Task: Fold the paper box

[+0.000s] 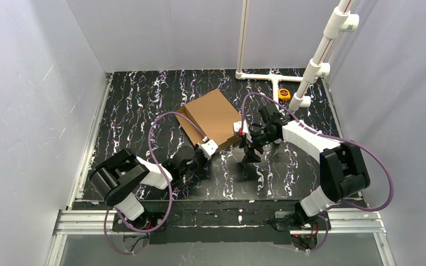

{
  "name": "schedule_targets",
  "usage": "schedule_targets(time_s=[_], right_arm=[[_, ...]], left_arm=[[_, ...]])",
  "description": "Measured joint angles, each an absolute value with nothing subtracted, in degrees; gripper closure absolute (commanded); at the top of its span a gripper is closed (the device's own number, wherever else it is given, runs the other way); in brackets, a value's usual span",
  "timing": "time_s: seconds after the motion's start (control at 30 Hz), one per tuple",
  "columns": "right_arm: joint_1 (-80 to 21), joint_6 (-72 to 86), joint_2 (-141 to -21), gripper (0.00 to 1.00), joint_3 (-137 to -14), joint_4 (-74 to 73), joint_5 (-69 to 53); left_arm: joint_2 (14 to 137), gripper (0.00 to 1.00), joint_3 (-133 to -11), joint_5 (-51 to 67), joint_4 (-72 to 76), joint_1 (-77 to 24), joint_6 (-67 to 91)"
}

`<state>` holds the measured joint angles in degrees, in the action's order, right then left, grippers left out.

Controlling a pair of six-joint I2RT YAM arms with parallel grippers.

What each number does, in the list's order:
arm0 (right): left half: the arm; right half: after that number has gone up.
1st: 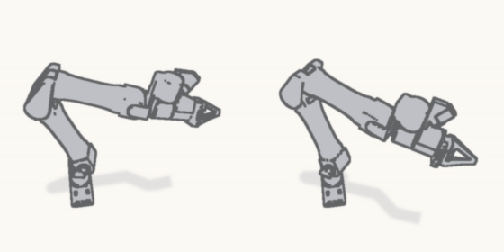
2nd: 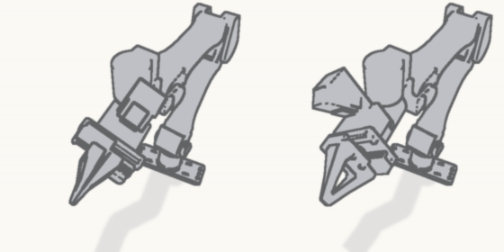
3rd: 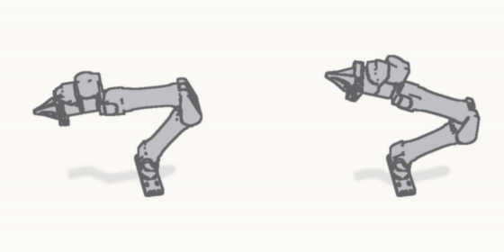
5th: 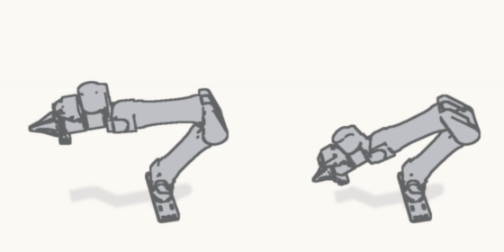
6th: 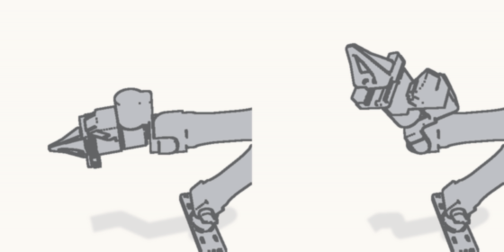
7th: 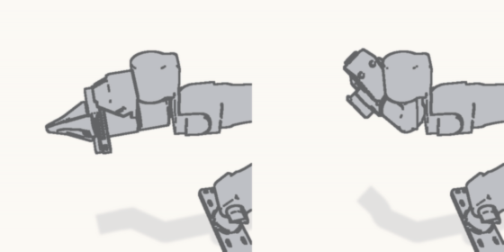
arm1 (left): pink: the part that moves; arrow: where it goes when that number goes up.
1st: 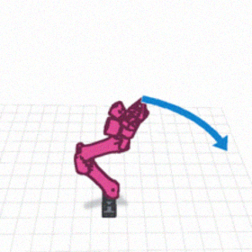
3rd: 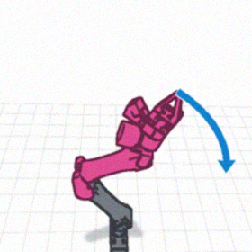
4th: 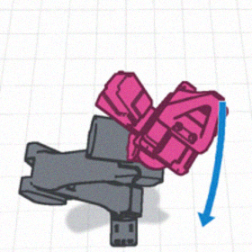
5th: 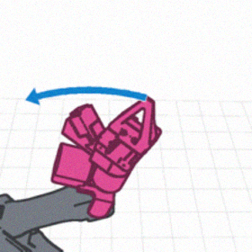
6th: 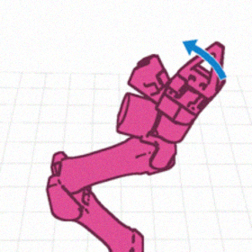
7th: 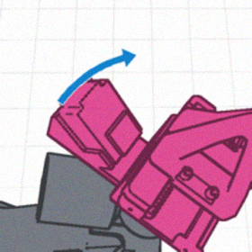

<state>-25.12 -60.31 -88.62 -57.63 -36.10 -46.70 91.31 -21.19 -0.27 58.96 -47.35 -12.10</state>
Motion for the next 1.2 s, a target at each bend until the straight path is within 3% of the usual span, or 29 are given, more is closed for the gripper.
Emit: schedule_targets(time_s=[1.2], right_arm=[[-25.1,-55.6,-90.5,0.22,-57.7,-34.1,-43.8]], left_arm=[[91.5,1.0,-18.3,-1.7,63.9,-47.4,-5.5]])
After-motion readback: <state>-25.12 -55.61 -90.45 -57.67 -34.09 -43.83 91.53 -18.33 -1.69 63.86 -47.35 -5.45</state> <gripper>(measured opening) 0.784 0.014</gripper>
